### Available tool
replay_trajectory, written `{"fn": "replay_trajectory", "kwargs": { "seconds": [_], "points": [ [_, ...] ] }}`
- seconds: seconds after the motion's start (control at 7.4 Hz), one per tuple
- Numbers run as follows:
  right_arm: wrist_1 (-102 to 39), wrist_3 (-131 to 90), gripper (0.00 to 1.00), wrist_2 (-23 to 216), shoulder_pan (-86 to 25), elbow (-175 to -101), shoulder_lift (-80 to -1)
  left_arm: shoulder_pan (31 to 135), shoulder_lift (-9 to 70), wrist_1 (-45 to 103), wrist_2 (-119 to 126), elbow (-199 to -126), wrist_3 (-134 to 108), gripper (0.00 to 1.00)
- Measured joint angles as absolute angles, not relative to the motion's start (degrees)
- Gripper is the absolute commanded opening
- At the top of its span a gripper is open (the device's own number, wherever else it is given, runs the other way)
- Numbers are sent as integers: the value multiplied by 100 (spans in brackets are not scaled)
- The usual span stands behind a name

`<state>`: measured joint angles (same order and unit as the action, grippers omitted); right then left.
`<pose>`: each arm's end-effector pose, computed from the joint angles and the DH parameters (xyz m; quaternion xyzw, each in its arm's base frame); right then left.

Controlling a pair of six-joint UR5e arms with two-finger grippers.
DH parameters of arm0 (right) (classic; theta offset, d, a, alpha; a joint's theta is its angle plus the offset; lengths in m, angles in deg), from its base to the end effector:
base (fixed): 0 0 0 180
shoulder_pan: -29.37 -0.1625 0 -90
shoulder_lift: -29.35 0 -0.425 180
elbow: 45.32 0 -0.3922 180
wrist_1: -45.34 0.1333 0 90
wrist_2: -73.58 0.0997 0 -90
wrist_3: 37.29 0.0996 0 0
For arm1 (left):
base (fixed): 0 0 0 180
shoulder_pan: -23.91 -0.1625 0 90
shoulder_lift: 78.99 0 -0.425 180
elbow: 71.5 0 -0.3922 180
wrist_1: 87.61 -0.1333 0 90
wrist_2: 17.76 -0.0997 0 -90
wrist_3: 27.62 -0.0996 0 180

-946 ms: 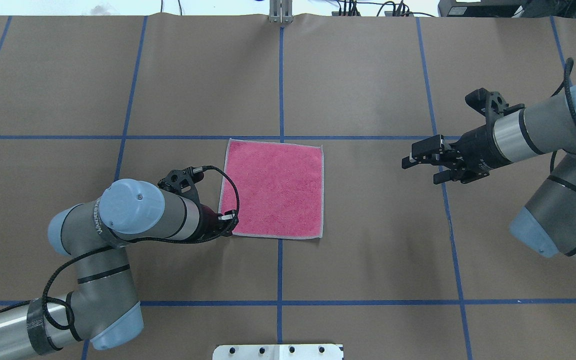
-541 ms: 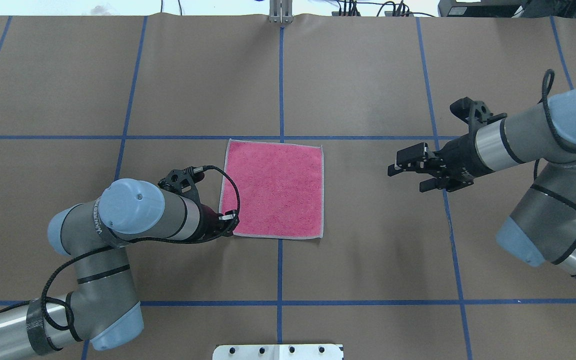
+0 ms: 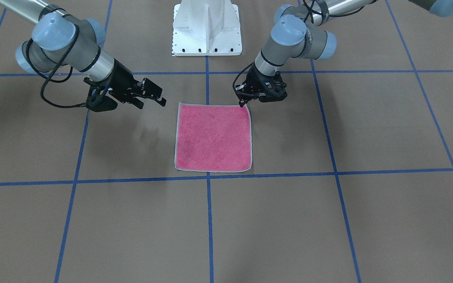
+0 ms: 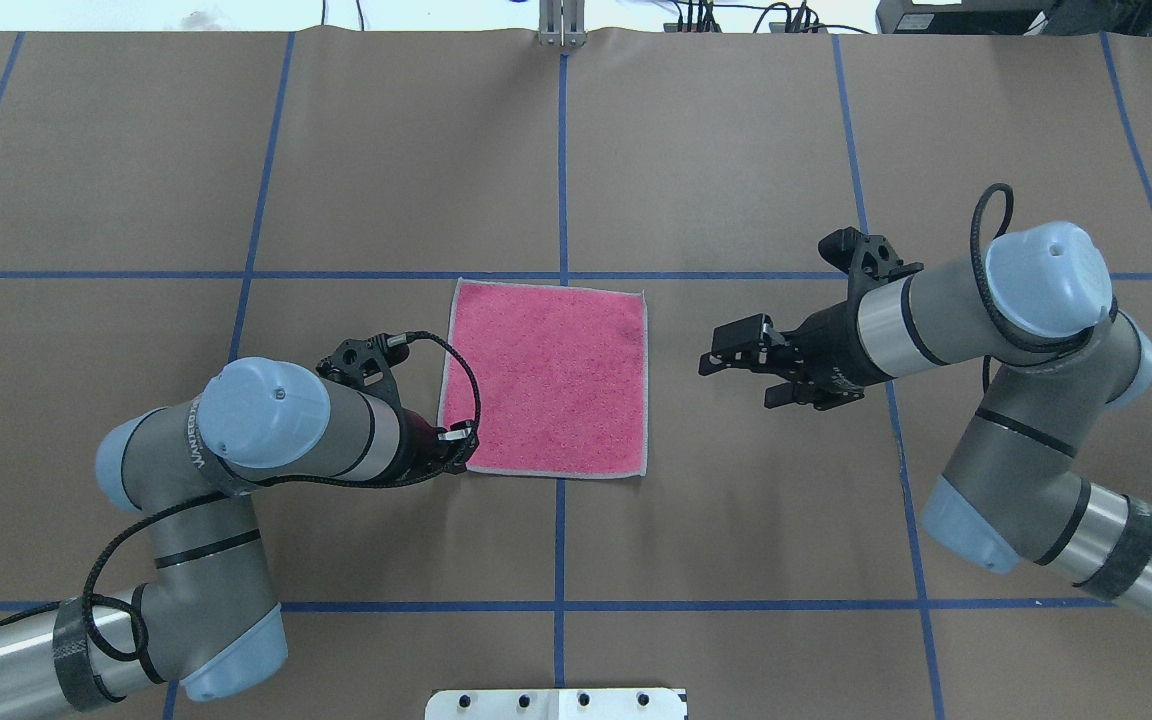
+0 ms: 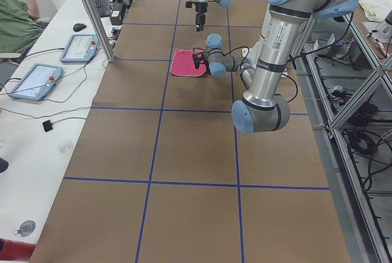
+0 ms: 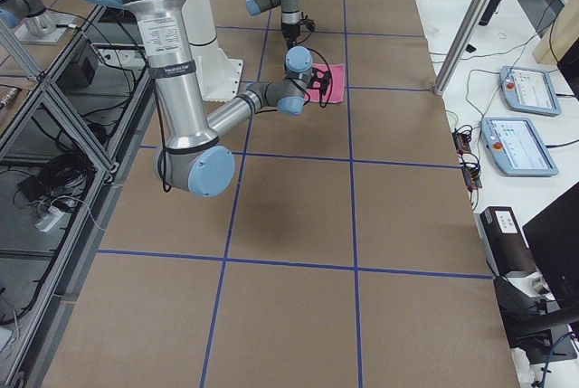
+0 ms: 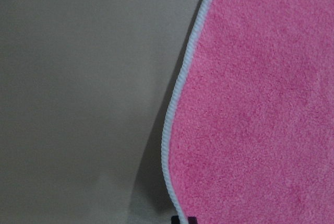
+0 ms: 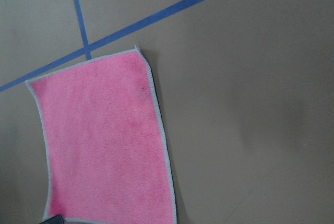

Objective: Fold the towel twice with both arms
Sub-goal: 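Move the right gripper to the towel's other near corner and grip it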

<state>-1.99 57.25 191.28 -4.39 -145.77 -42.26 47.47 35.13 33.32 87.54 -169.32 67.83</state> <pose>-0.4446 -0.4018 0.3100 -0.0449 -0.5980 0.1263 0.7902 0.5415 -0.3529 0.2980 -0.0308 0.5283 -0.1446 0.8361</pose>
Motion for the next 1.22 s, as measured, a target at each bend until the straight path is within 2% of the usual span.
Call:
{"fn": "replay_trajectory", "kwargs": {
  "seconds": [0.14, 0.41, 0.68, 1.22],
  "points": [
    [-647, 5798, 98, 18883, -259, -14567, -3951, 4751, 3511, 3332, 8753, -16932, 6783, 0],
    [-1261, 5837, 77, 18500, 71, -14526, -3643, 4751, 3510, 3332, 8754, -16932, 6782, 0],
    [-1386, 5829, 78, 18266, 279, -14408, -3603, 4754, 3511, 3332, 8753, -16932, 6776, 0],
    [-1424, 5785, 68, 18231, 448, -14286, -3635, 4755, 3510, 3332, 8753, -16932, 6773, 0]
  ]
}}
